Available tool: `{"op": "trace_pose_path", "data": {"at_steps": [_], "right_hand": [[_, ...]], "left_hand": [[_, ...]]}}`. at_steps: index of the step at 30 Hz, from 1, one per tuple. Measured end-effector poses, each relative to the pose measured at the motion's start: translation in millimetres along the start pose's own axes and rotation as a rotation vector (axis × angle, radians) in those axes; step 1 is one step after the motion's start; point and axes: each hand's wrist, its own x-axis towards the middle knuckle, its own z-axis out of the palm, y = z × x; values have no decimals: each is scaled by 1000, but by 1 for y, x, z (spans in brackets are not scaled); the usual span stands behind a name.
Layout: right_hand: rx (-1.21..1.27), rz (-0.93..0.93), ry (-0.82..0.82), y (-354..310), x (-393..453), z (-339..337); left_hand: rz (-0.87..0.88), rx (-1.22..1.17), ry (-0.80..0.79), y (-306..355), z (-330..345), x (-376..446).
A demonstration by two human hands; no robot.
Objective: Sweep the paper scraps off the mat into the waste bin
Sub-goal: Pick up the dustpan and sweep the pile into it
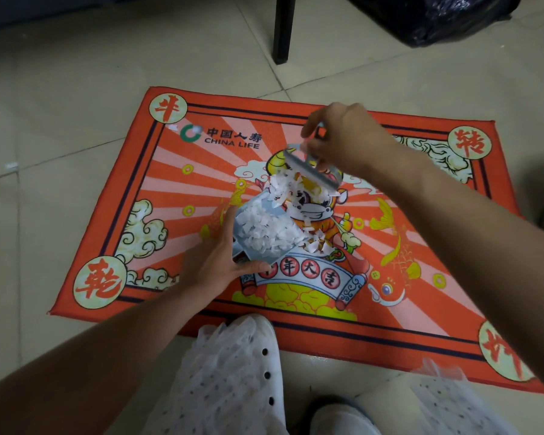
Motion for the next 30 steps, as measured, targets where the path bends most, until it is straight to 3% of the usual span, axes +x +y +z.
{"op": "trace_pose_path", "data": {"at_steps": [3, 11, 14, 20, 30], "right_hand": [[-91, 22, 76, 14, 10, -7], [-268, 102, 114, 47, 29, 23], [-347, 114, 134, 44, 31, 36], [-117, 142, 151, 42, 38, 55], [-62, 94, 169, 36, 35, 71]], "left_hand": [[-6, -49, 10, -5, -4, -8], [-104, 146, 14, -19, -21, -8], [-83, 82, 20, -17, -27, -1], [-30, 55, 6, -13, -36, 10], [-6, 175, -65, -23, -39, 42]]}}
